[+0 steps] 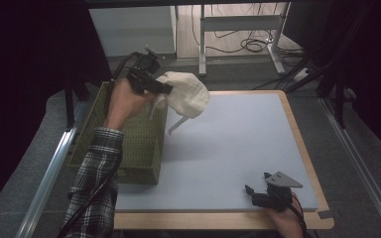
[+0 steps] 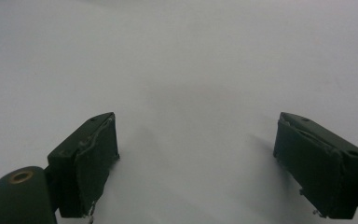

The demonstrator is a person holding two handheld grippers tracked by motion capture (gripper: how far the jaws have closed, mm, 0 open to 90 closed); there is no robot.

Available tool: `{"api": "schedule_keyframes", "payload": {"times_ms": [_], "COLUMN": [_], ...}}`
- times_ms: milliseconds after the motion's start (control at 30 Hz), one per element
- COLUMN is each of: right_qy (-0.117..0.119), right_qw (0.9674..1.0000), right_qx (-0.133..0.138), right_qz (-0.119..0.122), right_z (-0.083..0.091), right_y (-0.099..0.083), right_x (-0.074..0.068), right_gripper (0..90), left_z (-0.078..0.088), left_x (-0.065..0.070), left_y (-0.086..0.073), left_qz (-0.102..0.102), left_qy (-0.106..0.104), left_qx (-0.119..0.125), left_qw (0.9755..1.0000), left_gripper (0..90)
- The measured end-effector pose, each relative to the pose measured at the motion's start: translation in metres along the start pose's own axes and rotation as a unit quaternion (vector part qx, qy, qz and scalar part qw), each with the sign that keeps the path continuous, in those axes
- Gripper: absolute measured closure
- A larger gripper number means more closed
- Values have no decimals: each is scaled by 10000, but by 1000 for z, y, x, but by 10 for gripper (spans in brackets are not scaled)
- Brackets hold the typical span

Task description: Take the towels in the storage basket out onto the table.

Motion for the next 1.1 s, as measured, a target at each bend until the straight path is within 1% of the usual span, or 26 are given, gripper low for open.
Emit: {"api": "schedule_keyframes", "payload": {"times_ms": [67, 100, 133, 167, 300, 333, 567, 600, 633, 667, 700, 800, 867, 900, 933, 1033, 1067, 1100], "right_qy": [6, 8, 8, 9, 9, 11, 10, 18, 18, 19, 23, 27, 28, 28, 31, 28, 26, 26], "right_qw": [10000, 10000, 10000, 10000, 10000, 10000, 10000, 10000, 10000, 10000, 10000, 10000, 10000, 10000, 10000, 10000, 10000, 10000], "right_qx": [-6, -6, -6, -6, -6, -8, -9, -13, -13, -13, -15, -20, -20, -11, -10, -9, -10, -10], "right_qz": [-8, -2, -2, -3, -2, -7, 7, 4, 4, 3, 1, -5, -1, -3, -5, -4, -5, -5], "right_z": [0, 0, 0, 0, 0, 0, 0, 0, 0, 0, 0, 0, 0, 0, 0, 0, 0, 0], "right_y": [0, 0, 0, 0, 0, 0, 0, 0, 0, 0, 0, -1, -1, 0, 0, 0, 0, 0], "right_x": [0, 0, 0, 0, 0, 0, 0, 0, 0, 0, 0, -1, -1, -1, -1, -1, -1, -1], "right_gripper": [136, 135, 135, 135, 135, 134, 133, 132, 132, 132, 131, 131, 130, 130, 130, 130, 130, 130], "left_z": [-6, -13, -13, -16, -32, -37, -69, -79, -79, -83, -88, -103, -113, -123, -123, -138, -148, -148], "left_x": [7, 14, 14, 17, 31, 36, 59, 67, 67, 70, 74, 83, 89, 94, 94, 101, 104, 104], "left_y": [4, 9, 9, 11, 21, 24, 35, 37, 37, 38, 39, 38, 38, 36, 36, 31, 26, 26], "left_qz": [-51, -107, -107, -118, -282, -257, -467, -525, -525, -550, -533, -634, -659, -694, -694, -692, -686, -686], "left_qy": [-55, -117, -117, -139, -234, -265, -403, -459, -459, -488, -516, -543, -574, -608, -608, -706, -727, -727], "left_qx": [11, 20, 20, 30, 16, 53, -91, -120, -120, -132, -137, -214, -259, -294, -294, -339, -386, -386], "left_qw": [10000, 9999, 9999, 9998, 9993, 9993, 9981, 9975, 9975, 9972, 9971, 9963, 9958, 9953, 9953, 9945, 9942, 9942], "left_gripper": [714, 714, 713, 713, 710, 709, 706, 706, 706, 706, 705, 705, 704, 704, 703, 701, 700, 700]}}
Point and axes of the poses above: each handheld gripper's, and its own axes: z roughly backward along the jaws, y roughly out of its top, x roughly to its right, the point moved 10 cm from there along -z, roughly forward along the jaws, and after that the axes turned 7 degrees about -z, right-handed, at the moved point
